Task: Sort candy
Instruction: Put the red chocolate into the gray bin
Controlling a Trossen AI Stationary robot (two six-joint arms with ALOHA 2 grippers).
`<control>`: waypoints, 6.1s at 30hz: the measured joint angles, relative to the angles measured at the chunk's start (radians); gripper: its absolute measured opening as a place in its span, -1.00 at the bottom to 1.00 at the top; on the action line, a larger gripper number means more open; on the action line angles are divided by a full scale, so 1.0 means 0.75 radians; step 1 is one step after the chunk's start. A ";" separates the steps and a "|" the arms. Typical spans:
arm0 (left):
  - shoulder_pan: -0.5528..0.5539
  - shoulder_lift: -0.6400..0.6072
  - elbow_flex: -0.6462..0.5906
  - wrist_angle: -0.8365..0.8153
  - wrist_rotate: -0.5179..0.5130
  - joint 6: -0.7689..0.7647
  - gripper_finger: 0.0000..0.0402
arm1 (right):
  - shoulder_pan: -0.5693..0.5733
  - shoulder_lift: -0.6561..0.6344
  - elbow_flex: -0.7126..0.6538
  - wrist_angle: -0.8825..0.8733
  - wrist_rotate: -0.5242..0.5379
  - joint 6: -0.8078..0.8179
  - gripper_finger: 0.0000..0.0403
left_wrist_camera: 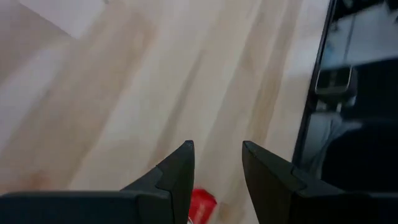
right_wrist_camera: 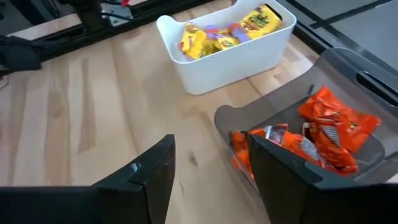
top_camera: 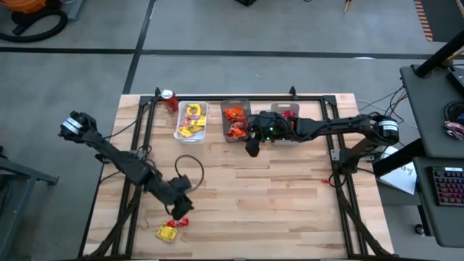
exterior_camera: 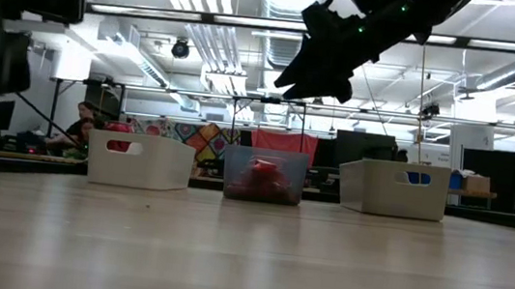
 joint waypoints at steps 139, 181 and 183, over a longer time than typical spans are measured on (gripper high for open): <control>0.022 0.327 0.650 -0.415 -1.411 0.398 -0.63 | 0.452 0.485 0.224 0.872 0.106 -0.281 -0.79; 0.014 0.082 0.653 -0.703 -0.951 0.565 -0.23 | 0.308 0.065 0.224 -0.560 0.677 -0.144 -0.96; 0.014 0.090 0.653 -0.703 -0.952 0.565 -0.23 | 0.257 -0.002 0.224 -0.746 0.741 -0.059 -0.96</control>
